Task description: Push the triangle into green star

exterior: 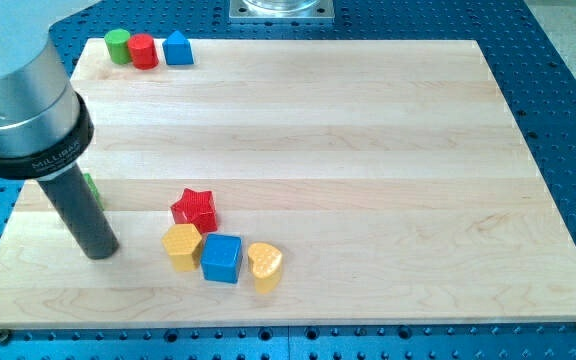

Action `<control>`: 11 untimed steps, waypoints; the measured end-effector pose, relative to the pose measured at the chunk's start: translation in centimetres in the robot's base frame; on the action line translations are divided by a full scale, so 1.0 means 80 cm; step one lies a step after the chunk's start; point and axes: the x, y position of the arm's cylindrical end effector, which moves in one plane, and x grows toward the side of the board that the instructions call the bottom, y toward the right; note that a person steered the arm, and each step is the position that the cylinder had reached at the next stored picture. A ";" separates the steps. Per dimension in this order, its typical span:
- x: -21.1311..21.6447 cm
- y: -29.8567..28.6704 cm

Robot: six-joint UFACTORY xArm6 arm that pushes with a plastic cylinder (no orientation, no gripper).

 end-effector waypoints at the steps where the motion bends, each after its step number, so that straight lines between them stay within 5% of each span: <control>1: -0.078 -0.016; 2: -0.118 -0.013; 3: -0.193 0.006; 4: -0.322 0.040; 6: -0.436 0.130; 8: -0.377 0.054; 10: -0.441 0.066; 11: -0.374 0.026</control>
